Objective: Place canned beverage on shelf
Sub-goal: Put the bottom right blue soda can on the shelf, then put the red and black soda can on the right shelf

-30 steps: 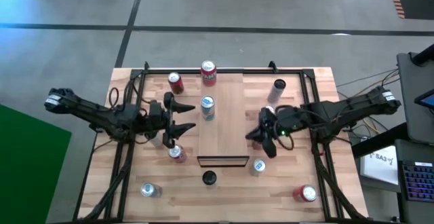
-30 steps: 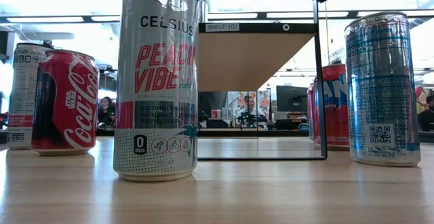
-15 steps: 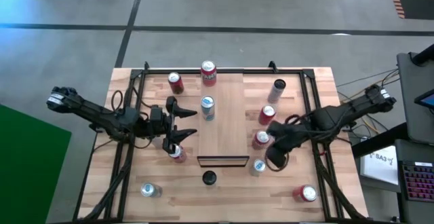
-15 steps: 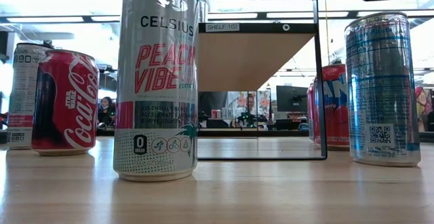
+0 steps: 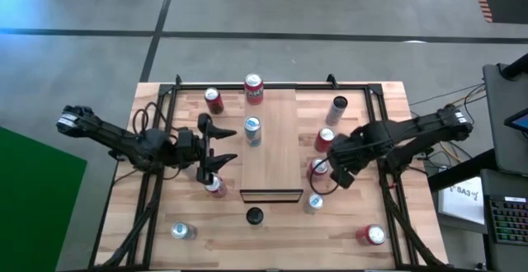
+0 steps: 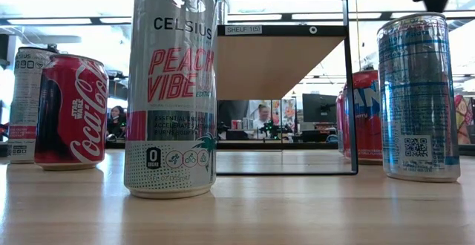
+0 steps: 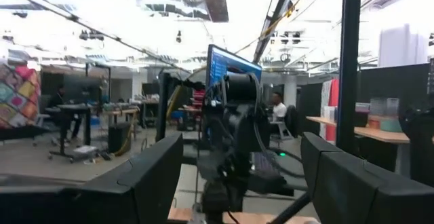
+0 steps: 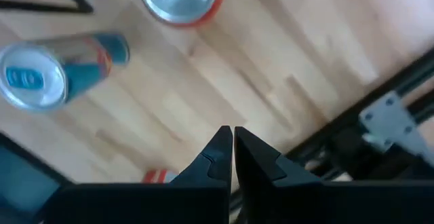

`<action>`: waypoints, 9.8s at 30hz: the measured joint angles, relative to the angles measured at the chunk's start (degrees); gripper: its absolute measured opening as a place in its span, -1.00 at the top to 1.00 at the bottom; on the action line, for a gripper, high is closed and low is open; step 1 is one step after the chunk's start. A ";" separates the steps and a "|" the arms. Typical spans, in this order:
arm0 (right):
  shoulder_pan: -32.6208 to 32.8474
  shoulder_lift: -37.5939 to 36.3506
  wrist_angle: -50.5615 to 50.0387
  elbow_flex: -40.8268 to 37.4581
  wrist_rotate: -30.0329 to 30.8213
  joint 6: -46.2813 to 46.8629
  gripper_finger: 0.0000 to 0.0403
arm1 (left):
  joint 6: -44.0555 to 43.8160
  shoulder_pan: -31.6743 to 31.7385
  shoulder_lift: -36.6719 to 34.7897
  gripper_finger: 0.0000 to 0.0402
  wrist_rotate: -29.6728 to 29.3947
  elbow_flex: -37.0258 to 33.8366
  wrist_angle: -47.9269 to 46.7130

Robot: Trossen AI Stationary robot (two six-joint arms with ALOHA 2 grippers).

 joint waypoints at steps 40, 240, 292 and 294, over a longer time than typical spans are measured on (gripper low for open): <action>16.79 2.26 24.33 -4.82 5.30 -3.35 0.96 | -4.56 -7.51 5.25 -0.32 0.31 4.13 0.07; 4.63 -11.29 31.84 -13.35 20.97 -38.24 0.96 | -18.99 -10.49 15.75 -0.39 -29.13 35.36 -77.10; 4.62 -31.25 69.09 -44.57 38.22 -55.42 0.96 | -1.17 -7.16 17.94 -0.39 -39.18 35.36 -63.00; 4.61 -31.25 69.34 -44.57 38.99 -56.48 0.96 | -1.17 -6.86 17.94 -0.39 -39.19 35.36 -63.00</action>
